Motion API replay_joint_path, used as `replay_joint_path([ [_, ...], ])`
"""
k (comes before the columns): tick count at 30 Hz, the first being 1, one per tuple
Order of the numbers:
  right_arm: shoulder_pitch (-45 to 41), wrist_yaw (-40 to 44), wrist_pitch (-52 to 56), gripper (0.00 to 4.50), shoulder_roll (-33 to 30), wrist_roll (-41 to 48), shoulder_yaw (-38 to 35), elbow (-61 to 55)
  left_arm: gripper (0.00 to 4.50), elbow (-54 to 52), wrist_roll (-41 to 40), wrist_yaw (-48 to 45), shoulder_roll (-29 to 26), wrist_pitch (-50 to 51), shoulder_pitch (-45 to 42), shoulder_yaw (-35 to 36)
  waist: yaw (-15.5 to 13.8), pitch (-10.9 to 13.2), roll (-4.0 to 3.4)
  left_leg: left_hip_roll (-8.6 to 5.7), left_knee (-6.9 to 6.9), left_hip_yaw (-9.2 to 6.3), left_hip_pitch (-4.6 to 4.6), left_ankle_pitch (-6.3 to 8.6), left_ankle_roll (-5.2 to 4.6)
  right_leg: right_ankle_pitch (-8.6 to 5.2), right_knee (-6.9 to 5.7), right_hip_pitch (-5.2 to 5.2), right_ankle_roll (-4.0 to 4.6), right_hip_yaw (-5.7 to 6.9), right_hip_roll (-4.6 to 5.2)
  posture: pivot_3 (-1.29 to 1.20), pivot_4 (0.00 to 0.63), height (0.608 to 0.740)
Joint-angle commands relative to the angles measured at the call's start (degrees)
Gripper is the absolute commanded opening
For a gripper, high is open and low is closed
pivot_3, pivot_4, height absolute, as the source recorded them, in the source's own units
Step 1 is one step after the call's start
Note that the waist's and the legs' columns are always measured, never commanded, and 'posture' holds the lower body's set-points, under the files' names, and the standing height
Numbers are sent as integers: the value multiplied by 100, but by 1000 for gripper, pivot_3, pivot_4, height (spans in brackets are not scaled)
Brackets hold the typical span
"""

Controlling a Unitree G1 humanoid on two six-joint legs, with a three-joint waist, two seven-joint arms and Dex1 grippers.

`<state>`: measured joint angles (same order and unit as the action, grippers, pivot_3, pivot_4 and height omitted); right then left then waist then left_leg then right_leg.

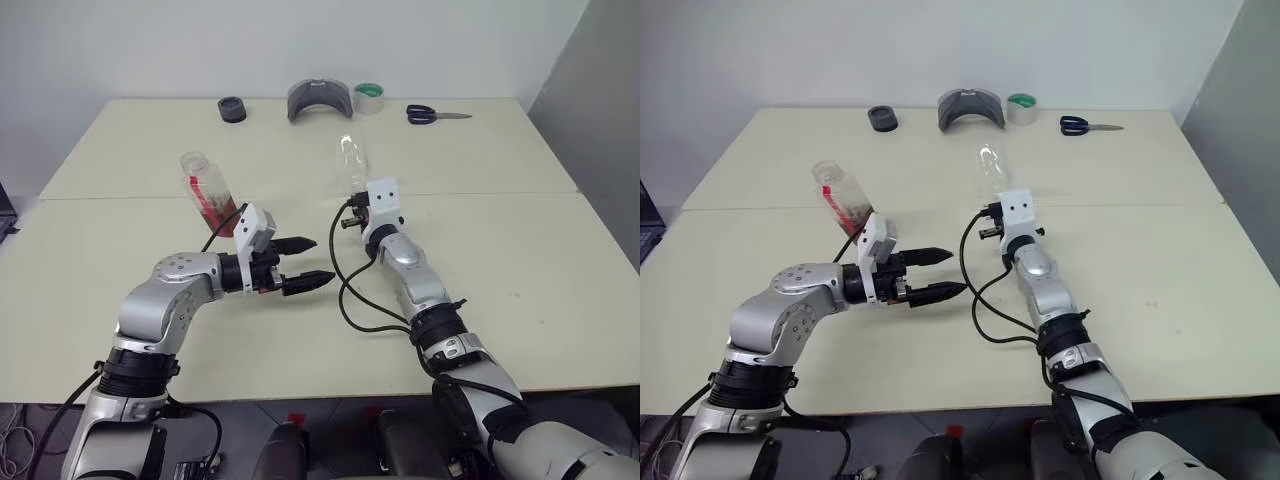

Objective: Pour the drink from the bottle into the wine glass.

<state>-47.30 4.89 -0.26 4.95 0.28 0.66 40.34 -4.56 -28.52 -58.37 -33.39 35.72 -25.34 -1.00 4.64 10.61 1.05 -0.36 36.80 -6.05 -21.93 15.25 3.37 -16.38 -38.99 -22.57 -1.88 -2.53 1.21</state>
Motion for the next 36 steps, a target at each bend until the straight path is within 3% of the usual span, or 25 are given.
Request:
replay_joint_path([
  [1,177,106,-257,193,-41,113,-102,163,4500,-144,-68,-40,-96,-139,145,163,1,0,0,0,3,-1,1,0,0,0,-2,0,0,-1,0,0,150,740],
  [12,2220,174,405,193,-49,106,247,-2008,4500,-99,-7,-199,-207,-480,500,158,-145,-6,1,2,9,-16,24,0,-1,-1,-8,30,0,19,-10,0,150,740],
  [19,3006,130,770,193,41,-9,627,-2870,4500,135,76,-332,-239,-689,482,103,-143,-12,6,6,7,-13,32,0,-1,-2,-8,32,0,16,-15,0,150,740],
  [28,2178,341,100,193,-12,-160,714,-2501,4500,235,314,166,-139,-993,439,315,-100,-10,6,10,3,-4,42,1,-2,-3,-8,33,0,8,-19,0,150,740],
  [36,1083,818,-681,193,88,-21,644,-1160,4500,-26,511,814,-137,-1373,674,661,-40,-6,3,13,-1,-3,35,0,-1,-2,-10,24,2,7,-21,0,150,740],
])
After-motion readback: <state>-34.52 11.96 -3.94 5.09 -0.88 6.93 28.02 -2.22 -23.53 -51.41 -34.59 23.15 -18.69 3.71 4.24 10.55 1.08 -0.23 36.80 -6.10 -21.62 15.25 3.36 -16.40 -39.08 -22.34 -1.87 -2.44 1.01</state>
